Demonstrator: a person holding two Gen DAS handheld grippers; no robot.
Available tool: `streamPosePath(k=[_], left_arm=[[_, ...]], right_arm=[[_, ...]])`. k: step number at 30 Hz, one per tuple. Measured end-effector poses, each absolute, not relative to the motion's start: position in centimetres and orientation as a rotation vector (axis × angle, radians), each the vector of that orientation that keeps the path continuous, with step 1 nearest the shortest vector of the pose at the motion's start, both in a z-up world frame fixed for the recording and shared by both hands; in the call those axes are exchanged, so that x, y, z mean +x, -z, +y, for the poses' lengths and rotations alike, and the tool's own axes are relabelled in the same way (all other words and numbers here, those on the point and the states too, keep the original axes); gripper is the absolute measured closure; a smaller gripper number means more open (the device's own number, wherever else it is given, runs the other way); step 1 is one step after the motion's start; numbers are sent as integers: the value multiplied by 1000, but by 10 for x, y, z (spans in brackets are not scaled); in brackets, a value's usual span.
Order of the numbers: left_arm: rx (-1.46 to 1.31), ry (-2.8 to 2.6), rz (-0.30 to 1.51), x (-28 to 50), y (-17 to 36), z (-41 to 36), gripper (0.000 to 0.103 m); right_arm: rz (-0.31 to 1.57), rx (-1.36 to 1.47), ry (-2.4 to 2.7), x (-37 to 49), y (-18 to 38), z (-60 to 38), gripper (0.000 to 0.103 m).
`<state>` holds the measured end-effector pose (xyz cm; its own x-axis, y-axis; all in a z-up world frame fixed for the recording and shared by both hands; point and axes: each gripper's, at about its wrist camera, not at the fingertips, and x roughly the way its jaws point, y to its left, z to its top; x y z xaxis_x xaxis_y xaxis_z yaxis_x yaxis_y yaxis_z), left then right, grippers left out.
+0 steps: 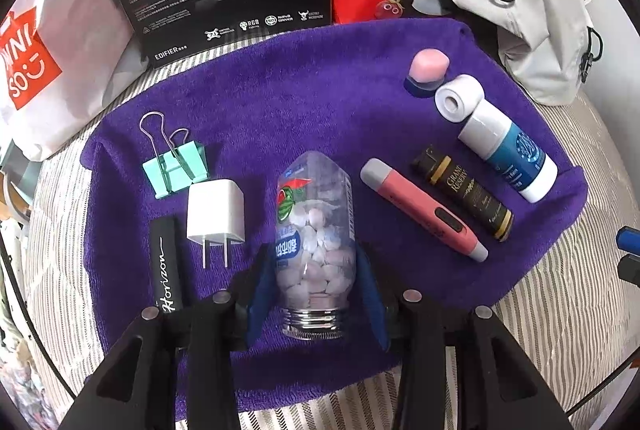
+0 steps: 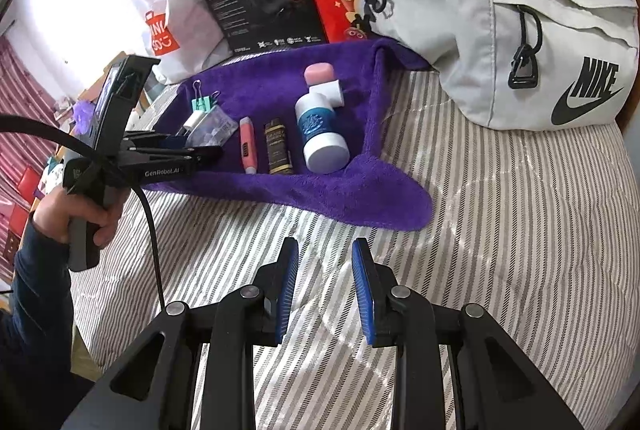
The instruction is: Organize rigid objects
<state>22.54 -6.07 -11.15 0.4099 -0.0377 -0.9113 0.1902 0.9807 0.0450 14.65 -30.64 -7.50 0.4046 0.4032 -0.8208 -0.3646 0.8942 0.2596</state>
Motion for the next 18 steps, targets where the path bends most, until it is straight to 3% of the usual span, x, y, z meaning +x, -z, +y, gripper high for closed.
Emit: streamPosePath(k=[3,10,13,14,16,18], left_arm=[[155,155,1157,227,112,-60,52],[111,200,1128,212,94,-60,52],[121,203,1102,200,79,-62,51],[115,206,1085,192,72,-61,48],[98,202,1066,181,63,-55,29],[81,193,1041,165,54,-46,26]], right_arm=[[1043,35,-490,143,72,-305,75],[1022,4,-492,133,55,-296,73],[1005,-7,-480,128,49,-288,65],[1001,-15,-473,126,47,-284,64],[1000,-15,-468,125,46,-276,64],[1007,-16,-461,124,45,-266,63]])
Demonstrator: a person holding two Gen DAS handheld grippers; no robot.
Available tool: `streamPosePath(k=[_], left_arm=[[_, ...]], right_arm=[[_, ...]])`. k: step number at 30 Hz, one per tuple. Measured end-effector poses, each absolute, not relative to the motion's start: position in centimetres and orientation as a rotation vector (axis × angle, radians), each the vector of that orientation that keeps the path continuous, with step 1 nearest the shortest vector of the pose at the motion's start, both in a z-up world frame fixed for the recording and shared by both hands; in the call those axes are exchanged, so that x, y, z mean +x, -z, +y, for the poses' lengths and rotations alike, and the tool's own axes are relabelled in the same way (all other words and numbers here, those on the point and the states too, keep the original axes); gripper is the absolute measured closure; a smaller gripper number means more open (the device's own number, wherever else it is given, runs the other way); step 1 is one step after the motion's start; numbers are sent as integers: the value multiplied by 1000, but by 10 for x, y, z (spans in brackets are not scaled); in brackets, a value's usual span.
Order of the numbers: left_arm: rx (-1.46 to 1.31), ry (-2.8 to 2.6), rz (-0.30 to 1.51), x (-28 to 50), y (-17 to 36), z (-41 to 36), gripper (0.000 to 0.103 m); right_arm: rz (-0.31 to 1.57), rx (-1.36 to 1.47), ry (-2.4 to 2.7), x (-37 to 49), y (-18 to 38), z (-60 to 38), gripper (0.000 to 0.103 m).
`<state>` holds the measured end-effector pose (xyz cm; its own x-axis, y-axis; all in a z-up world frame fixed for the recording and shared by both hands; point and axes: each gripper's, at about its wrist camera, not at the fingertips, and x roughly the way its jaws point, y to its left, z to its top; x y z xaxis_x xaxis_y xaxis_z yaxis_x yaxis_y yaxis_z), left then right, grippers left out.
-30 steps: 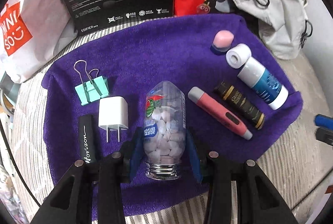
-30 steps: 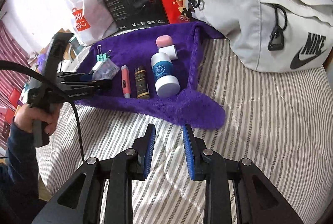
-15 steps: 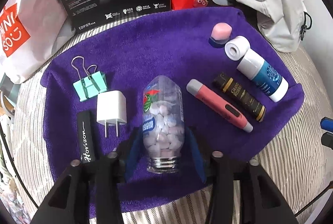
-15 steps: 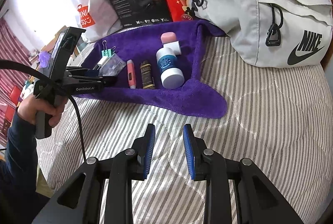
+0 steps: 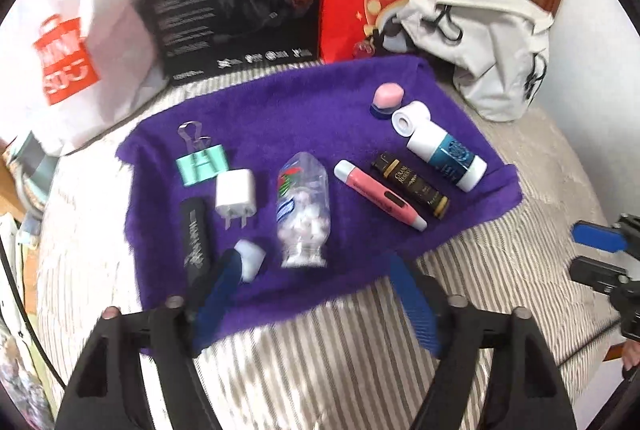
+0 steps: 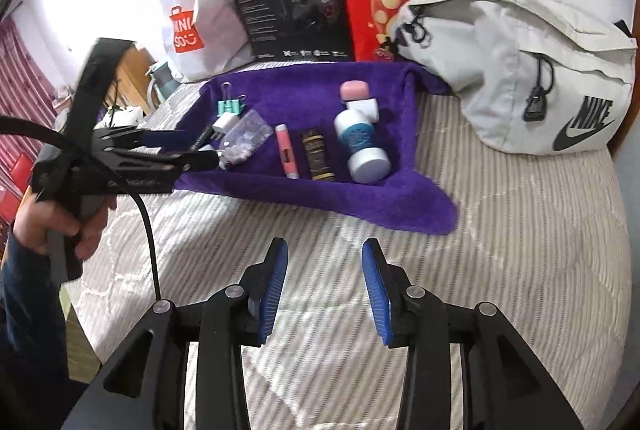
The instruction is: Organize rigid objects
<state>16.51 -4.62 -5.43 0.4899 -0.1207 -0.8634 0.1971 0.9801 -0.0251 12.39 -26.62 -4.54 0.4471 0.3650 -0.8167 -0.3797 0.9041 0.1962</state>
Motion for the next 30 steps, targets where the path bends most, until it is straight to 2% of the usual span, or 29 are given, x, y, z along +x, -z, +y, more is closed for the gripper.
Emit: streamPosePath(k=[3,4,6,8,14,30], left_arm=[[53,170,1032,149,47,-32,20],[38,155,1024,141,45,-26,11],[12,104,1013,133,48,-15,0],[-36,52,995,120,52,-3,0],[-92,-2,1000,90,64,14,0],[-17,-18,929,38,32,-6,0]], right_arm=[[1002,-35,-430,120,44,-251,55],[993,-34,-417,119,42,-246,50],[960,-27,-382,114,39,-240,42],[927,-21,-349,109,37,-236,28],[929,-42,-214,99,39,-228,1],[963,-29,-133,56,37,-232,1]])
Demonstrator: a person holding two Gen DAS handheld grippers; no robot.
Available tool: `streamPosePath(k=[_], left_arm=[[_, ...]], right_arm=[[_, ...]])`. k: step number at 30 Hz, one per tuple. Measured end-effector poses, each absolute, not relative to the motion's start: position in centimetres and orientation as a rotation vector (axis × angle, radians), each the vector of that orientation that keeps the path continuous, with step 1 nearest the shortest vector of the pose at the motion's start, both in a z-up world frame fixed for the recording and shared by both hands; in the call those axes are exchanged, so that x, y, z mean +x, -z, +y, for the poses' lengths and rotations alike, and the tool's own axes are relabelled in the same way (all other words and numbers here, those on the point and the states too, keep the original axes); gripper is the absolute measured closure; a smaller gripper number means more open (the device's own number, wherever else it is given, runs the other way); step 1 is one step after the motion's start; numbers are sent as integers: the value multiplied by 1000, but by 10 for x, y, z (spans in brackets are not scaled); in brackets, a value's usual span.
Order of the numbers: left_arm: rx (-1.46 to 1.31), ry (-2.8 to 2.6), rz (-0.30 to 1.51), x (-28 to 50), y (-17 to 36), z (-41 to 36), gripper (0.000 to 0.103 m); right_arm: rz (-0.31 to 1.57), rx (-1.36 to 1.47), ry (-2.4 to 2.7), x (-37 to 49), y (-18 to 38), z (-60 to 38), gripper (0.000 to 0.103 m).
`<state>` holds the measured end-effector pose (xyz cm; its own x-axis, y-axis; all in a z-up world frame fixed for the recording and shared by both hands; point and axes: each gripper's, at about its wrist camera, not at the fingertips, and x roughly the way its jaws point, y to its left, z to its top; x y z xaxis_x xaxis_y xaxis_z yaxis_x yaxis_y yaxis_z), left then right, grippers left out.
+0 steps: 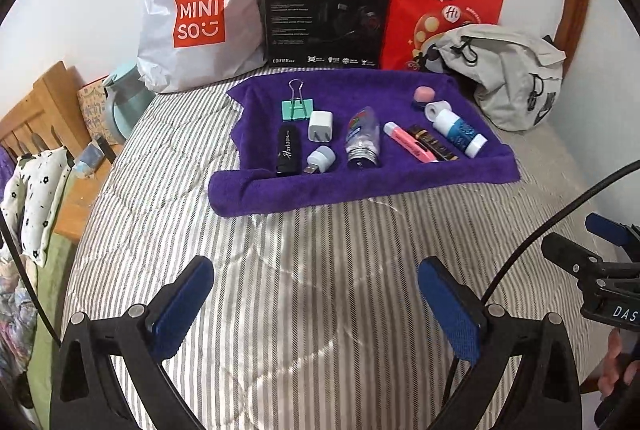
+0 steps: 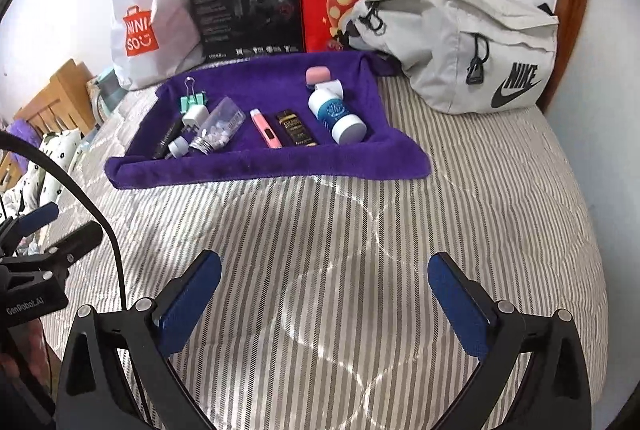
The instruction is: Organize rigid objects
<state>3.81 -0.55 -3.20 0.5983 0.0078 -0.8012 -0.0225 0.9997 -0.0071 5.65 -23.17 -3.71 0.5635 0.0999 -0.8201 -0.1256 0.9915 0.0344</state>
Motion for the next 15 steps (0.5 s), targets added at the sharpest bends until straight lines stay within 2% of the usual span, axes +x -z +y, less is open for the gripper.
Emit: streamPosePath(k=[15], left_arm=[[-51,-60,864,-1,12,-2,0]], right_arm=[[904,-57,-77,20,17,-233,1]])
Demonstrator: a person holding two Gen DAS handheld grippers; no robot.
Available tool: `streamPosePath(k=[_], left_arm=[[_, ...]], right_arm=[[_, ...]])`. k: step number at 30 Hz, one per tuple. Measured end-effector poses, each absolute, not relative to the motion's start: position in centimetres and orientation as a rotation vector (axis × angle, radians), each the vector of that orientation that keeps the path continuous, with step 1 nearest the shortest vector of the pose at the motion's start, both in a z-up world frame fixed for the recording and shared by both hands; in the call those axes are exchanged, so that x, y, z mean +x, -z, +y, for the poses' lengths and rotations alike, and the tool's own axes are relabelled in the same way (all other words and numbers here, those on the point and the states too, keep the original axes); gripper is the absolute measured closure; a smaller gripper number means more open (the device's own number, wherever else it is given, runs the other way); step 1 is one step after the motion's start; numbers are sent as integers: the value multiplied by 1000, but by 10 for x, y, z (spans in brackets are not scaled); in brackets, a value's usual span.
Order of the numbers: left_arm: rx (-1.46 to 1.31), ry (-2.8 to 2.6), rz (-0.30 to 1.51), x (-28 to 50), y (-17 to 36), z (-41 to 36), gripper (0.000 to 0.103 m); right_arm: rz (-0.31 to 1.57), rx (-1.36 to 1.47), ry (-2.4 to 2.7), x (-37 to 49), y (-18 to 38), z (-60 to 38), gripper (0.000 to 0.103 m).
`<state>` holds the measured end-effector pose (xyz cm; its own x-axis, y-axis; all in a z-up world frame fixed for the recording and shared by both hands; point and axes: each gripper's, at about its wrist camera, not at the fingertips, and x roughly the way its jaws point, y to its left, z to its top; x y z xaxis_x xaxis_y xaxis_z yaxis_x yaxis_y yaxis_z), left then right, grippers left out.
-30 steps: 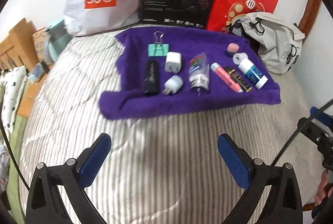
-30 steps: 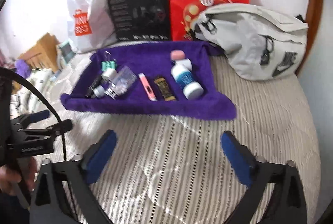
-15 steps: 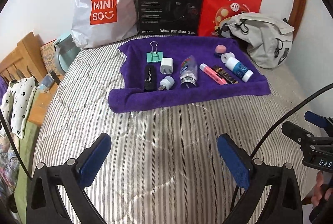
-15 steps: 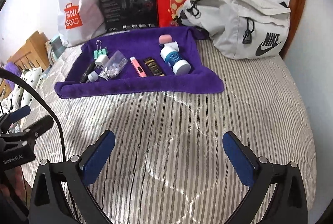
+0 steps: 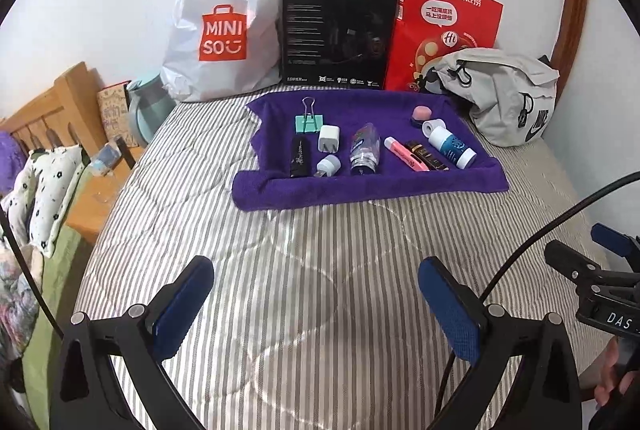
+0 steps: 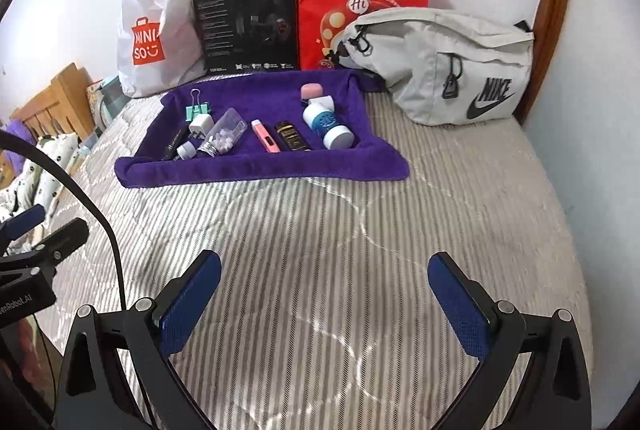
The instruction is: Organize rigid objects
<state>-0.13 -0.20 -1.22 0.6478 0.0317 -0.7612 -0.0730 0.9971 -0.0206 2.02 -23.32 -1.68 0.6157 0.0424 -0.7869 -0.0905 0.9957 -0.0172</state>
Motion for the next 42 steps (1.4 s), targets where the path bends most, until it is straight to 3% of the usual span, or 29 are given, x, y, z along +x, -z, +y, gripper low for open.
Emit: streamPosePath(k=[42], left_arm=[[-31,-4,894,-15,21,-8,0]], right_arm=[[902,-85,-104,-2,11,-232,1]])
